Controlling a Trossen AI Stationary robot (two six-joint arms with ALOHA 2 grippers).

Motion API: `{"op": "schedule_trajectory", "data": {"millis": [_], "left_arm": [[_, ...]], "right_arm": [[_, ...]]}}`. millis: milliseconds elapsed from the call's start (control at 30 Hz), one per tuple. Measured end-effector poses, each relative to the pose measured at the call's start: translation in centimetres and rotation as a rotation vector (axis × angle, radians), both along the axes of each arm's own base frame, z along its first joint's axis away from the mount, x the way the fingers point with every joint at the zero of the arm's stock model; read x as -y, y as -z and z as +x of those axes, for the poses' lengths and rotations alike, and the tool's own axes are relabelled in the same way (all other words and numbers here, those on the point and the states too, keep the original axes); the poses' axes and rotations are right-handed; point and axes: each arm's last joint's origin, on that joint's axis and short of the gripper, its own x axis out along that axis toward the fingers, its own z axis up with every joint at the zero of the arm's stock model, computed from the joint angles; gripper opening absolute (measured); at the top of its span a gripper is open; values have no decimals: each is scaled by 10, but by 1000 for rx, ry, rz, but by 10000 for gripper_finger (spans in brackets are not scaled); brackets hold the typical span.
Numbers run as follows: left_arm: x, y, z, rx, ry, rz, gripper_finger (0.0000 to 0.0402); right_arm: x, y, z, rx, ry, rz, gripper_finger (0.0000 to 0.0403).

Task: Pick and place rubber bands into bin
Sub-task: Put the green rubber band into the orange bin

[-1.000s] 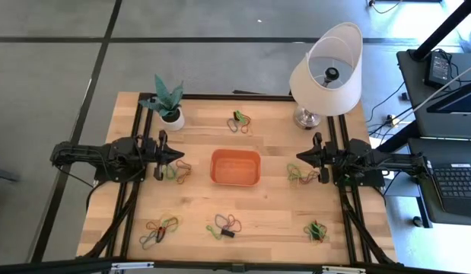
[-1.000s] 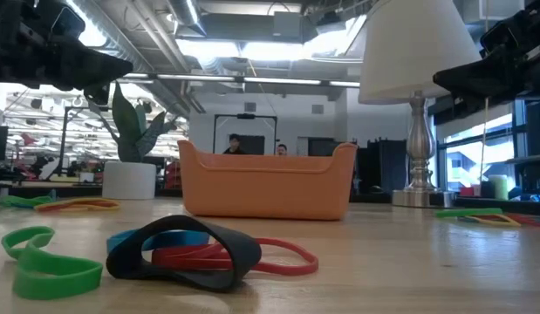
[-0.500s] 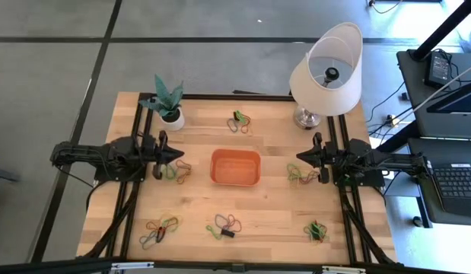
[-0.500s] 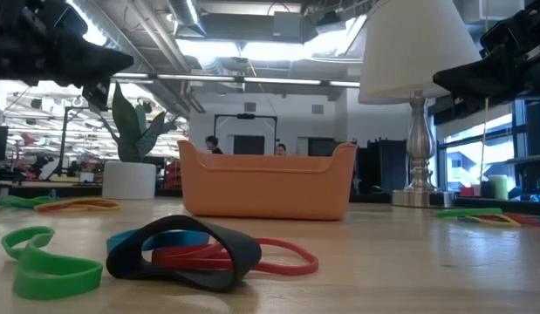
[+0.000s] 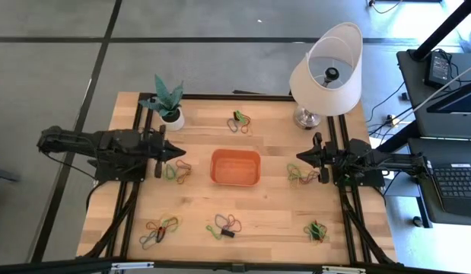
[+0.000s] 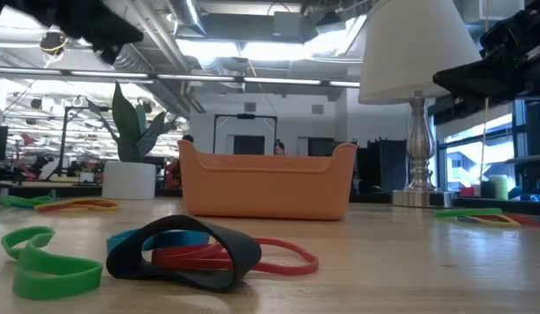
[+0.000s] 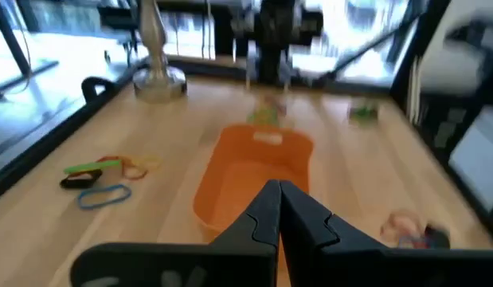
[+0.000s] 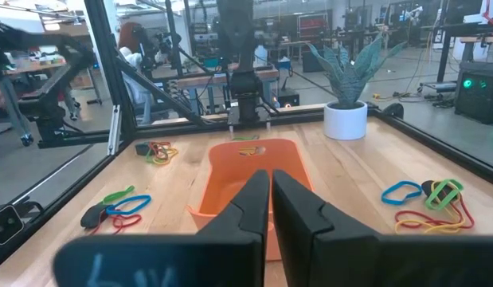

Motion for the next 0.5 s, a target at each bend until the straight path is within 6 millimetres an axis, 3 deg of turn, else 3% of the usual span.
{"op": "schedule_trajectory", "data": {"millis": [333, 500], "left_arm": [[3, -63, 54, -211, -43, 160, 2], [3, -82, 71, -309, -223, -1, 2]], "right_arm": [[0, 0, 0, 0, 0, 0, 23], [0, 0, 0, 0, 0, -1, 23]]}}
